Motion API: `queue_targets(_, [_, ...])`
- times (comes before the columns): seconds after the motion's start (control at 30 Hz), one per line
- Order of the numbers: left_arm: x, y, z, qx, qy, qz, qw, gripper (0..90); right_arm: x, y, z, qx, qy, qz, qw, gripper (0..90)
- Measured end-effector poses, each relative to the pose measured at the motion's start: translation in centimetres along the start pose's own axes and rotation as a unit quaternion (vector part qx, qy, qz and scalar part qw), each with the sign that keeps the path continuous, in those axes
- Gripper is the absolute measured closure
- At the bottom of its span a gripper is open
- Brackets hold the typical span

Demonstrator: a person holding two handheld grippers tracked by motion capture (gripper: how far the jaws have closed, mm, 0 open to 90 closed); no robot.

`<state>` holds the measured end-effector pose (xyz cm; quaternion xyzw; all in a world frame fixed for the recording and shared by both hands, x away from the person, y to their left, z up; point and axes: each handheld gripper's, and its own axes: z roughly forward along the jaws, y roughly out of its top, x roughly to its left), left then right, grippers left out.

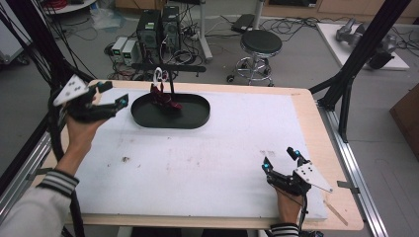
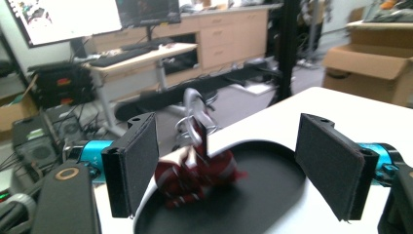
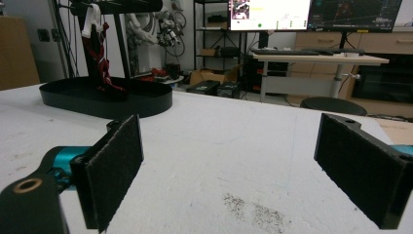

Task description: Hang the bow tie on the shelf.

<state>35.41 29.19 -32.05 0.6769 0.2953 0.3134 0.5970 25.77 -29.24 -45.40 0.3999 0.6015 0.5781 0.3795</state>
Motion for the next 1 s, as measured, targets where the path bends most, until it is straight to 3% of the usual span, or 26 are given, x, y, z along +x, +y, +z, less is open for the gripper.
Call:
queue_targets(0.1, [-0.9, -2.2, -2.3, -0.008, -0.007, 0.004, 0.9999, 23.9, 0.0, 0.0, 0.0, 0.002, 0.0, 0.0, 1.0, 9.6])
queue_targets(0.2, [-2.2, -4.6, -4.5, -0.017, 0.0, 0.018, 0.9997, 23.6, 0.0, 0.0, 0.1, 0.002, -0.002, 0.0, 1.0, 9.7])
queue_targets(0.3, [-3.4, -6.7, -5.7, -0.024, 0.004, 0.013, 0.9996, 22.6, 0.1, 0.0, 0.1, 0.004, 0.0, -0.003, 1.0, 9.6])
queue_targets(0.5, [-4.9, -10.2, -5.9, -0.013, 0.009, -0.001, 0.9999, 21.7, 0.1, 0.0, 0.1, 0.005, 0.0, -0.005, 1.0, 9.7])
queue_targets(0.63, [-5.4, -12.3, -5.4, -0.007, 0.014, -0.023, 0.9996, 21.2, 0.1, 0.0, 0.1, 0.005, 0.0, -0.001, 1.0, 9.6])
queue_targets(0.73, [-5.5, -12.5, -5.1, 0.003, 0.009, -0.016, 0.9998, 18.9, 0.1, 0.0, 0.1, 0.005, 0.0, -0.001, 1.0, 9.6])
queue_targets(0.87, [-5.4, -12.6, -5.2, -0.009, -0.005, -0.025, 0.9996, 14.5, 0.1, 0.0, 0.0, 0.001, -0.001, -0.005, 1.0, 9.6])
queue_targets(1.0, [-5.4, -12.8, -5.3, -0.011, -0.003, -0.036, 0.9993, 11.0, 0.2, 0.0, 0.0, 0.002, -0.002, -0.009, 1.0, 9.6])
